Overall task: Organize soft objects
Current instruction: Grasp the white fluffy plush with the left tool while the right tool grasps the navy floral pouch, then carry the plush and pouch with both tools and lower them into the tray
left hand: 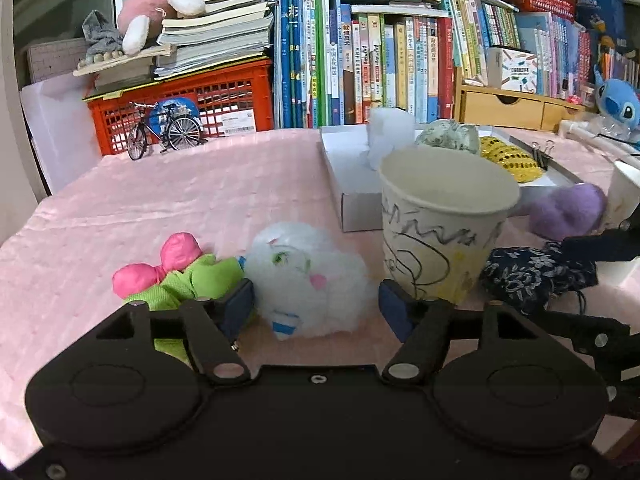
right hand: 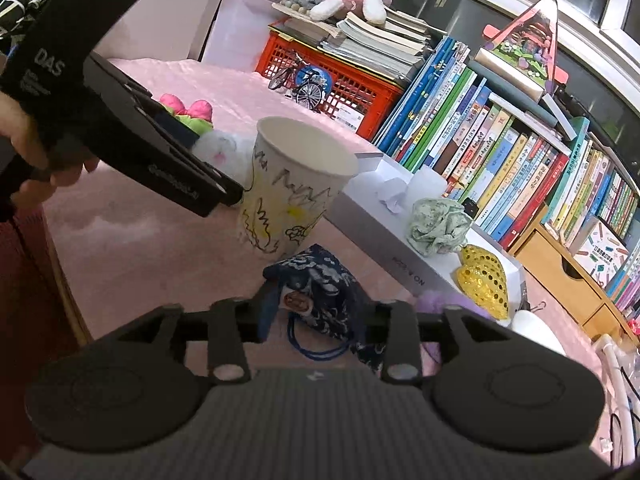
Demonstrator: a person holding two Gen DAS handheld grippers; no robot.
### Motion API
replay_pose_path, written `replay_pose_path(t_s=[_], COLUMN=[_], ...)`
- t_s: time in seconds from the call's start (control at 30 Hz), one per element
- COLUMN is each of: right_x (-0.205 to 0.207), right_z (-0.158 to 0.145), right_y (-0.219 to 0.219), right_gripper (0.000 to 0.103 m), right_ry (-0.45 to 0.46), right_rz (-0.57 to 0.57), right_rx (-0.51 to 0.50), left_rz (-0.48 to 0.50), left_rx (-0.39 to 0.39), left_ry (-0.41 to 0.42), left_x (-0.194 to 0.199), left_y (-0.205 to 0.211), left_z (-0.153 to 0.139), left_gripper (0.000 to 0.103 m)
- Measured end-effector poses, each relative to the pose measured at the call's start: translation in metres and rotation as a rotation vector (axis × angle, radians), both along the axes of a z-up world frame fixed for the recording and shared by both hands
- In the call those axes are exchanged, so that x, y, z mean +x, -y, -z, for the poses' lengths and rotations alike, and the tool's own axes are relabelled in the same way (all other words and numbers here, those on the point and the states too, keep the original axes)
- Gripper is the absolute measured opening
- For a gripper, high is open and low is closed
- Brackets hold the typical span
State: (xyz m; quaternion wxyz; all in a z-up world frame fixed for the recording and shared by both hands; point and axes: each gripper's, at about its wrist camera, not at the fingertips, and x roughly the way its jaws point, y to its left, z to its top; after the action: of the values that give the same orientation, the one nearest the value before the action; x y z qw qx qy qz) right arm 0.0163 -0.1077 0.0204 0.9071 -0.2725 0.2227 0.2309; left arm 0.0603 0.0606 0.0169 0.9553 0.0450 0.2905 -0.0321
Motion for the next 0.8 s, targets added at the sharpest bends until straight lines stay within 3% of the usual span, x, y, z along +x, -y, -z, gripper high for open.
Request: replay_pose_path(t_s=[0.2, 0.43, 0.5, 0.57, 0.8], right_x=[0.012, 0.023, 0.024, 0.024, 0.018], right_z=[0.004, 0.013, 0.014, 0.013, 0.001], right_y=[-0.002, -0.006, -0.005, -0.005, 0.001], right_gripper=[0.068, 0.068, 0.063, 0.050, 0.042], right_ry=[-0.018, -0.038, -0.037, -0.039, -0.024], right_rz=[0.015, 0.028, 0.032, 0.032, 0.043], right_rx=[0.027, 0.022, 0.026, 0.028, 0.059], left_rz=[-0.014, -0.007, -0.006, -0.001, -0.002], left_rx=[0.043, 0.036, 0.017, 0.001, 0.008], left_ry=[-0.004, 0.013, 0.011, 0.012, 0.075], left_x=[0.008, 0.007, 0.005, 0.001, -0.014], left_y=[0.005, 0.005, 0.002, -0.001, -0.005], left_z=[0.002, 0.002, 0.001, -0.002, -0.024], left_gripper=[0.074, 0.060, 0.059, 0.058, 0.058])
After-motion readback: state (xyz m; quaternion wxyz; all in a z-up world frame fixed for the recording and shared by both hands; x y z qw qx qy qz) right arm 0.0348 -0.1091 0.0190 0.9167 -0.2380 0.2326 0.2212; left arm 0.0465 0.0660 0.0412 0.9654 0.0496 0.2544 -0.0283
